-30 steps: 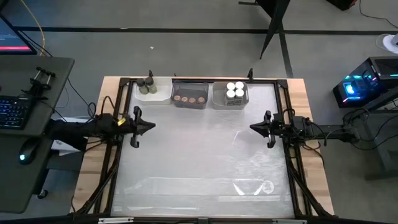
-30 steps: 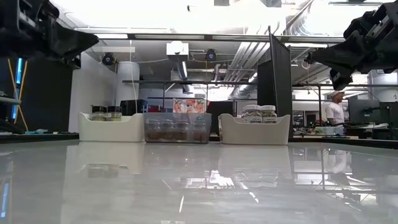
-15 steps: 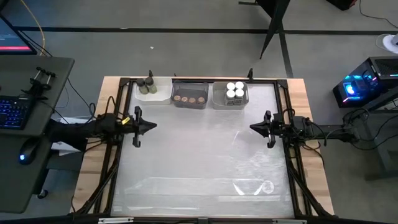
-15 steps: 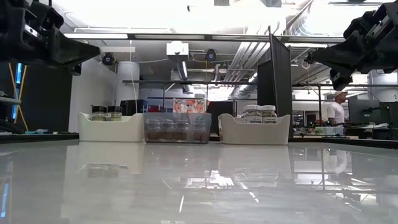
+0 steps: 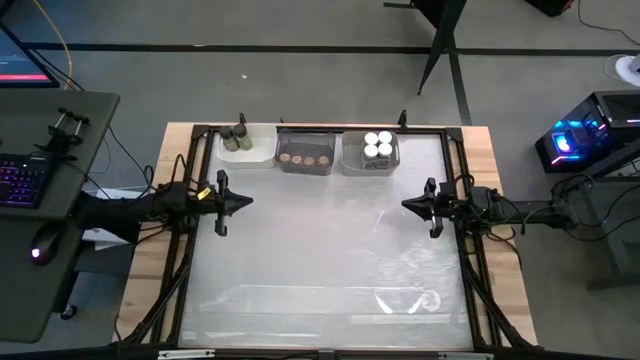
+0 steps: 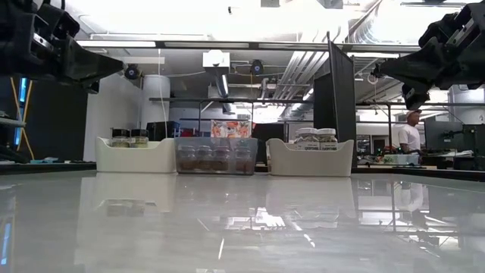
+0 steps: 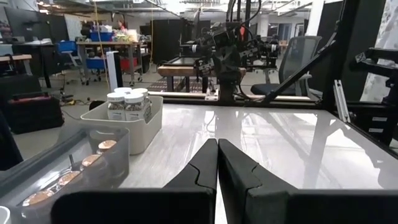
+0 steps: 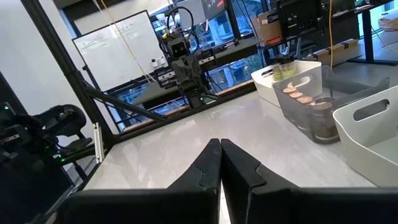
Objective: Sort spices by type
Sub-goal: Return to Home Position
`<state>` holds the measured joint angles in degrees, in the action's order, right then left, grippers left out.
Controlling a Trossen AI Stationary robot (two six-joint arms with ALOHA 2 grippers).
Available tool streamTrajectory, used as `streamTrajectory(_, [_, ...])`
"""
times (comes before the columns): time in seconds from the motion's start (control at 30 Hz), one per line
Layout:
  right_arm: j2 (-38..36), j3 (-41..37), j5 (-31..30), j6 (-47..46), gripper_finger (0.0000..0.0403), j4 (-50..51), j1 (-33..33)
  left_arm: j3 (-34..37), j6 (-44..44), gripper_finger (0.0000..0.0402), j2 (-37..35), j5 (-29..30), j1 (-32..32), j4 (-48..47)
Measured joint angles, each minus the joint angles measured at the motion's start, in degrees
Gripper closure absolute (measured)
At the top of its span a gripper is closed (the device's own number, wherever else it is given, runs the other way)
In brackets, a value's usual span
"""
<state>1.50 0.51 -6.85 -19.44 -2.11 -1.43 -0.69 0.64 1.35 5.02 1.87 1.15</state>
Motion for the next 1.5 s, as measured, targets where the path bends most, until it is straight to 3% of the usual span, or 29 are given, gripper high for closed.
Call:
streamTrajectory(0.37, [-1.43, -0.02, -0.01, 0.93, 0.0402, -0.30, -0.56, 0.00, 0.00, 0.0401, 0.04, 0.07, 0.00, -0.01])
streamTrajectory(0.5, [-1.49, -0.02, 1.76, 18.92, 0.0402, 0.64, -1.28, 0.00, 0.00, 0.0401, 0.10, 0.17, 0.00, 0.00])
streamTrajectory(0.57, [-1.49, -0.02, 4.04, 22.97, 0.0402, 0.67, -1.57, 0.00, 0.00, 0.0401, 0.11, 0.15, -0.02, -0.01])
streamTrajectory(1.5, [0.00, -0.02, 4.07, 21.40, 0.0402, 0.72, -1.73, 0.00, 0.00, 0.0401, 0.14, 0.07, -0.02, -0.02])
